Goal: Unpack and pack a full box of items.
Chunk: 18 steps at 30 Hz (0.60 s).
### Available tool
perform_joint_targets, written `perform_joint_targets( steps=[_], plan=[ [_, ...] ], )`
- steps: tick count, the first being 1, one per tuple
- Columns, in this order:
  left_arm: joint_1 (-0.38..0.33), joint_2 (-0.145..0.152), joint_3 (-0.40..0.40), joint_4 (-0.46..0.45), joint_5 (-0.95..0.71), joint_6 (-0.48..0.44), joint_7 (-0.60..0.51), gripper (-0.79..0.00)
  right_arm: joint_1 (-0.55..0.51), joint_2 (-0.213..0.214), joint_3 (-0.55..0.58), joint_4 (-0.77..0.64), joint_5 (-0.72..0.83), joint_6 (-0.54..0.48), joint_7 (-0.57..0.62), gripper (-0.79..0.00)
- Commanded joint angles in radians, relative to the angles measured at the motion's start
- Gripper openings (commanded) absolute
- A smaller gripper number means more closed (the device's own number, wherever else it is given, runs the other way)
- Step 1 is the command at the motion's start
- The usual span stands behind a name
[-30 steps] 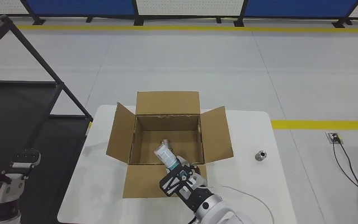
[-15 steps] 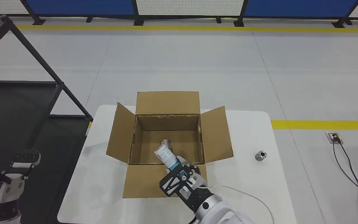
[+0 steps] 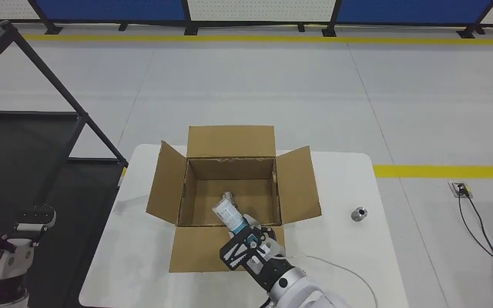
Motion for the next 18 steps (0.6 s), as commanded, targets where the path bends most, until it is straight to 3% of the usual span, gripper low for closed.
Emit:
perform_joint_targets(
  steps=[1,8,18],
  plan=[
    [0.0,0.0,0.0,0.0,0.0,0.0,0.0,0.0,-0.005,0.0,0.002,0.005,-0.001,-0.001,-0.007,-0.785],
    [0.0,0.0,0.0,0.0,0.0,0.0,0.0,0.0,0.044,-0.036,-0.004,0.107,0.017,0.097,0.037,-0.785],
    [0.0,0.0,0.0,0.0,0.0,0.0,0.0,0.0,0.403,-0.176,-0.109,0.46,0.116,0.295,0.22,-0.785]
  ],
)
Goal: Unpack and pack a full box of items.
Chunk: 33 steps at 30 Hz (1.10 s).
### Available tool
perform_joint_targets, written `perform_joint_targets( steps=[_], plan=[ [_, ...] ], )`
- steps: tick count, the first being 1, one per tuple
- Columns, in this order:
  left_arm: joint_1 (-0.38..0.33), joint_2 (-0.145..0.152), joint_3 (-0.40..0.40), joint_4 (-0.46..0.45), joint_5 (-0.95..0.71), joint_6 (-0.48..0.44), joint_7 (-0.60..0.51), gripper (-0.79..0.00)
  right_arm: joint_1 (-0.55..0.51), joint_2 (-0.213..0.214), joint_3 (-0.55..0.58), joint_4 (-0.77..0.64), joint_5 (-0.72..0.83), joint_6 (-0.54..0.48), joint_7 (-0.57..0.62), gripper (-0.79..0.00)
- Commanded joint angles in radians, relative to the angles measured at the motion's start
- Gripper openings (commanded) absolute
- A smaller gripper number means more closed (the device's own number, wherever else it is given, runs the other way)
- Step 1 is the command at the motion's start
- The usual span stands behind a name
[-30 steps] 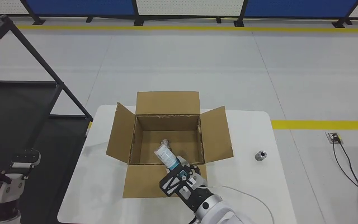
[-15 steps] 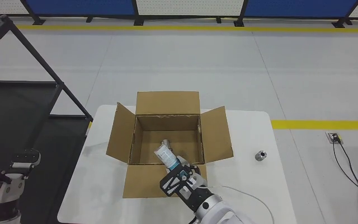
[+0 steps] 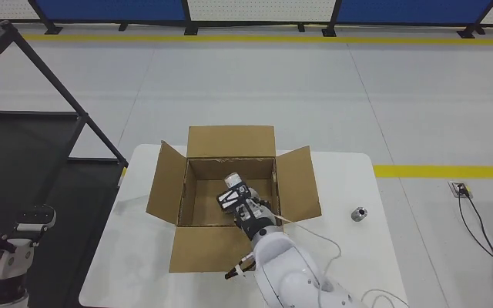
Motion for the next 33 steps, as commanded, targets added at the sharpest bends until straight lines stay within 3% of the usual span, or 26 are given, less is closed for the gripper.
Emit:
perform_joint_targets(
  steps=[1,6,20,28,33],
  plan=[
    [0.0,0.0,0.0,0.0,0.0,0.0,0.0,0.0,0.082,-0.034,-0.023,0.091,0.047,0.034,0.016,-0.785],
    [0.0,0.0,0.0,0.0,0.0,0.0,0.0,0.0,0.221,-0.112,-0.071,0.306,0.149,0.073,0.048,-0.785],
    [0.0,0.0,0.0,0.0,0.0,0.0,0.0,0.0,0.207,-0.115,-0.063,0.322,0.162,0.043,0.037,-0.785],
    [0.0,0.0,0.0,0.0,0.0,0.0,0.0,0.0,0.346,-0.195,-0.061,0.63,0.354,-0.022,0.165,-0.785],
    [0.0,0.0,0.0,0.0,0.0,0.0,0.0,0.0,0.434,-0.259,-0.078,0.834,0.465,-0.025,0.181,-0.785]
  ],
)
